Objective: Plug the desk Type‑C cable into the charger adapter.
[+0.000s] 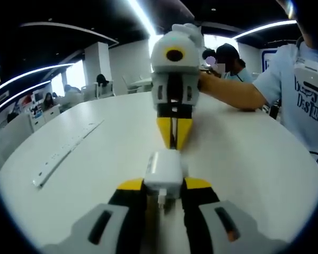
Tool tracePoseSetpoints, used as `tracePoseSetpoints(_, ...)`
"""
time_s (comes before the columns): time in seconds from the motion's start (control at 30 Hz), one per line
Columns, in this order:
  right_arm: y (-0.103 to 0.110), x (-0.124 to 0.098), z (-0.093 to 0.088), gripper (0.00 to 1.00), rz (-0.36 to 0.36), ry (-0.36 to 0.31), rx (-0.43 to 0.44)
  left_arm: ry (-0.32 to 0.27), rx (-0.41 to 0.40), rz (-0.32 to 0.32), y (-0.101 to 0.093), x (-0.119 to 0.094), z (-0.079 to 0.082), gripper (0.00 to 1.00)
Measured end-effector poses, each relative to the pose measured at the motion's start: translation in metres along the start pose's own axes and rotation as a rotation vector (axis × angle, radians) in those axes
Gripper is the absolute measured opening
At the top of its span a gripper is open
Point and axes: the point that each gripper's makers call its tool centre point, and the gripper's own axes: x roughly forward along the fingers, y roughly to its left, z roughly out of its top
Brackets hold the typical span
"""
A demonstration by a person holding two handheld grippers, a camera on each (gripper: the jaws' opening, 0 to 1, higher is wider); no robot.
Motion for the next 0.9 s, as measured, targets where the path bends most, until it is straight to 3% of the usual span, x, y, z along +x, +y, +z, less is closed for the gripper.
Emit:
tracePoseSetpoints(0.63,0.0017,-0.0001,0.0,0.06,-0.008,-0.028,0.0,-0.001,0.007,0.008,0.0002,-0.0009,-0.0009,0.27)
tracePoseSetpoints(0.9,0.0008,0.0004,0.0001,0.06,0.01,-0.025,0.058,-0.005,0.006,0.014,0.0011,-0.0011,-0.0012,0.27)
